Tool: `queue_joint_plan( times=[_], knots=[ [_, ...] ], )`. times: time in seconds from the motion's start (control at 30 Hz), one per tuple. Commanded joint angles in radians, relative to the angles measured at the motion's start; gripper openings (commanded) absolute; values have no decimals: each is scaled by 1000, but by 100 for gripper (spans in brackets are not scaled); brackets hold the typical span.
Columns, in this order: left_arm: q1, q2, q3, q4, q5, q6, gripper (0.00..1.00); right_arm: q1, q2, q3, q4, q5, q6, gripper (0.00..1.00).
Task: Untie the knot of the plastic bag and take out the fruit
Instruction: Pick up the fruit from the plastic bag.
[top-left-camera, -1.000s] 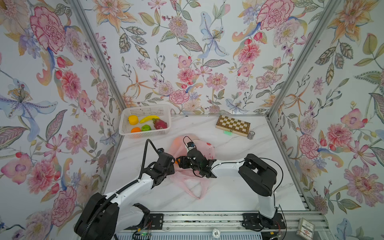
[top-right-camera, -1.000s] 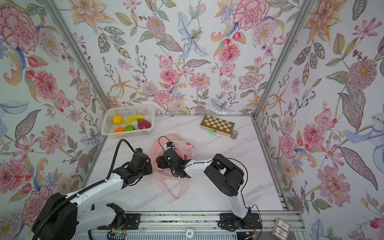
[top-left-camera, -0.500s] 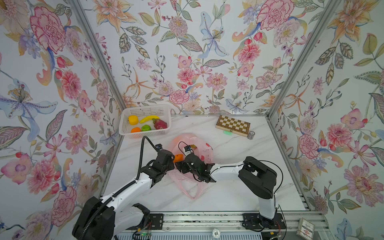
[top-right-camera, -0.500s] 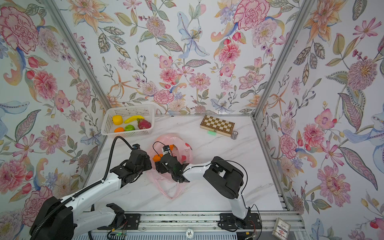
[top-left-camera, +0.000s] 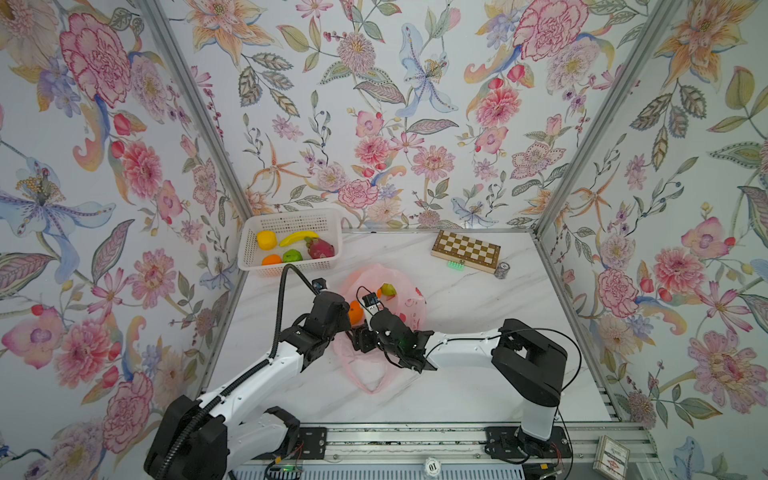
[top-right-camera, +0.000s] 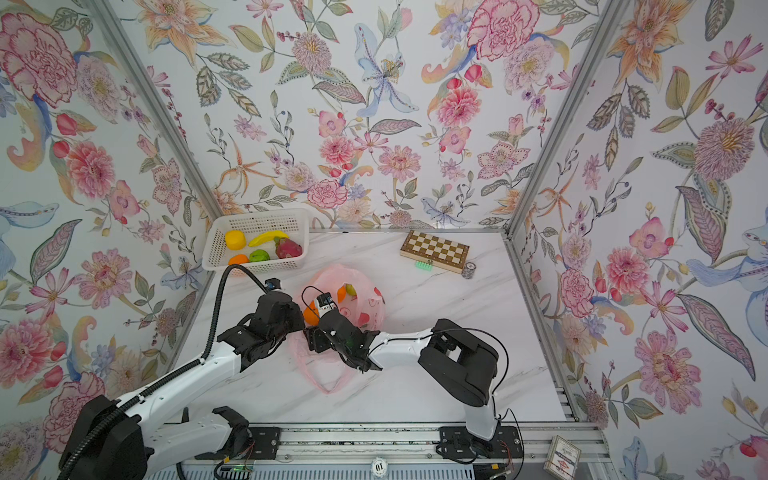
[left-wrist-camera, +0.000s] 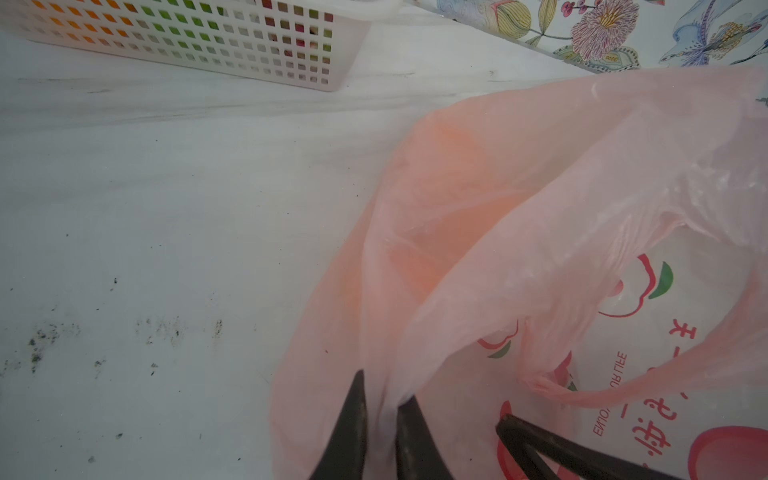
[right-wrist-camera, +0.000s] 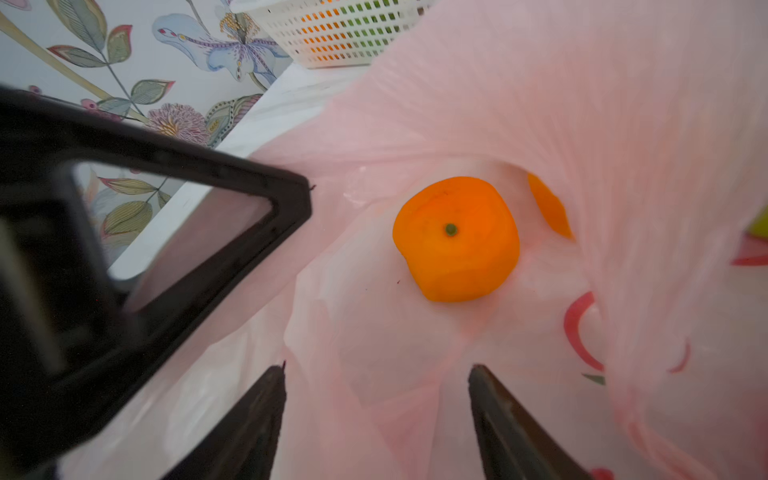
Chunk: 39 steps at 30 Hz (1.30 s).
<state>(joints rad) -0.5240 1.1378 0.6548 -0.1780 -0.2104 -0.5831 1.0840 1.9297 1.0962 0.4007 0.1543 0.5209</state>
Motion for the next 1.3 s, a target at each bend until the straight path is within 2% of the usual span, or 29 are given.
queue_joint_plan(
  times=[0.0, 0.17, 0.33, 0.4, 0.57, 0.7, 0.93, 1.03, 1.27],
  knots=[
    [-8, -21, 14, 3, -11, 25, 15, -37, 51, 68, 6, -21, 40, 72],
    [-9, -29, -3, -3, -10, 18, 15, -82, 115, 135, 3, -33, 89, 75],
    [-9, -38, -17, 5, 0, 8, 16, -87, 177, 214, -44, 16, 86, 94],
    [-10, -37, -17, 5, -2, 6, 19, -93, 215, 239, -37, 35, 91, 99],
    [-8, -47, -46, 6, -27, -24, 24, -95, 321, 331, -94, 88, 95, 98],
    [-9, -53, -65, 15, -19, -34, 25, -86, 378, 387, -191, 141, 79, 92],
    [-9, -52, -70, 26, -28, -13, 27, -76, 343, 371, -228, 169, 34, 61],
    [-9, -40, -62, 28, -34, 3, 28, -72, 295, 340, -195, 128, 6, 53],
    [-7, -30, -47, 28, -46, 20, 28, -57, 152, 181, -83, 32, 1, 48]
  ],
)
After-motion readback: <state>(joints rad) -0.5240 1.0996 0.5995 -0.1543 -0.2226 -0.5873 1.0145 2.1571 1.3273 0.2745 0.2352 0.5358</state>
